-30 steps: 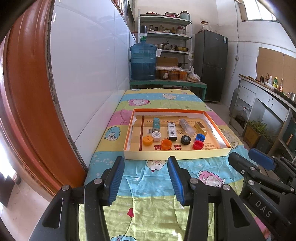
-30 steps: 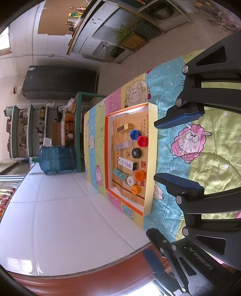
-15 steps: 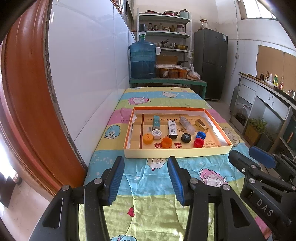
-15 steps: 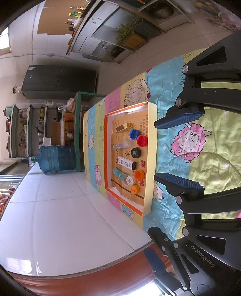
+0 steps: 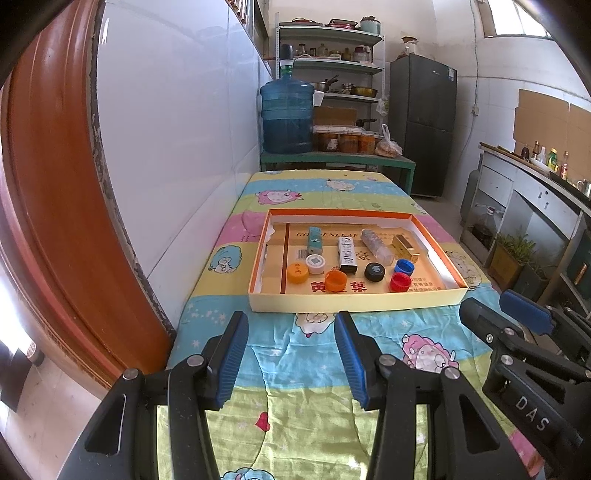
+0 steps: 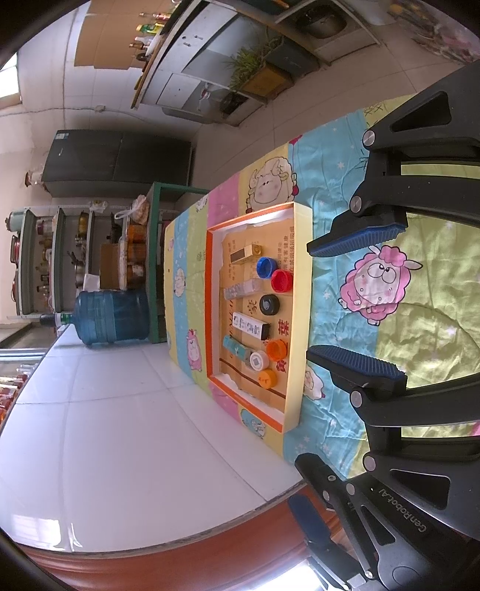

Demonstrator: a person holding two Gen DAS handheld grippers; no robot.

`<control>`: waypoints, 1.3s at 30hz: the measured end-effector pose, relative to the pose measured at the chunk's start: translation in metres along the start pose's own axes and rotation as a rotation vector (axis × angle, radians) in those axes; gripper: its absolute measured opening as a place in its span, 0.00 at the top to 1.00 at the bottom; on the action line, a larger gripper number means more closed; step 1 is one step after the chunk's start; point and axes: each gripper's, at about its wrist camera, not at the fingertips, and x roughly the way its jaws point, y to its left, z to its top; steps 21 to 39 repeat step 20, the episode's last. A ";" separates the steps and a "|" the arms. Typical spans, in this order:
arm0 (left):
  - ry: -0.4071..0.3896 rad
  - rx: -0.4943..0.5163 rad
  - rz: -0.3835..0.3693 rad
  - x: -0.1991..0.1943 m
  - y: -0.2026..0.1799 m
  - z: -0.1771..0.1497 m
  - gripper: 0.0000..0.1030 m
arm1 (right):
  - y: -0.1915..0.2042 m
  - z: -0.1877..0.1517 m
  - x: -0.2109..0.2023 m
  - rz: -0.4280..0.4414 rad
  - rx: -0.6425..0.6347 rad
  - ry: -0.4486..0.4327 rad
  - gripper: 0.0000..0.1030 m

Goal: Organize rigid objects

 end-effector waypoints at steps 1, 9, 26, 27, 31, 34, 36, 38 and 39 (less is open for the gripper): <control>0.000 0.000 0.000 0.000 -0.001 0.000 0.53 | 0.000 0.001 0.000 -0.001 0.000 0.000 0.50; 0.007 0.000 0.006 0.002 -0.001 0.001 0.53 | 0.000 0.001 0.000 -0.001 0.000 0.000 0.50; 0.014 0.011 0.051 0.003 -0.004 -0.001 0.53 | 0.000 0.001 0.000 -0.001 0.002 0.001 0.50; 0.014 0.011 0.051 0.003 -0.004 -0.001 0.53 | 0.000 0.001 0.000 -0.001 0.002 0.001 0.50; 0.014 0.011 0.051 0.003 -0.004 -0.001 0.53 | 0.000 0.001 0.000 -0.001 0.002 0.001 0.50; 0.014 0.011 0.051 0.003 -0.004 -0.001 0.53 | 0.000 0.001 0.000 -0.001 0.002 0.001 0.50; 0.014 0.011 0.051 0.003 -0.004 -0.001 0.53 | 0.000 0.001 0.000 -0.001 0.002 0.001 0.50; 0.014 0.011 0.051 0.003 -0.004 -0.001 0.53 | 0.000 0.001 0.000 -0.001 0.002 0.001 0.50; 0.014 0.011 0.051 0.003 -0.004 -0.001 0.53 | 0.000 0.001 0.000 -0.001 0.002 0.001 0.50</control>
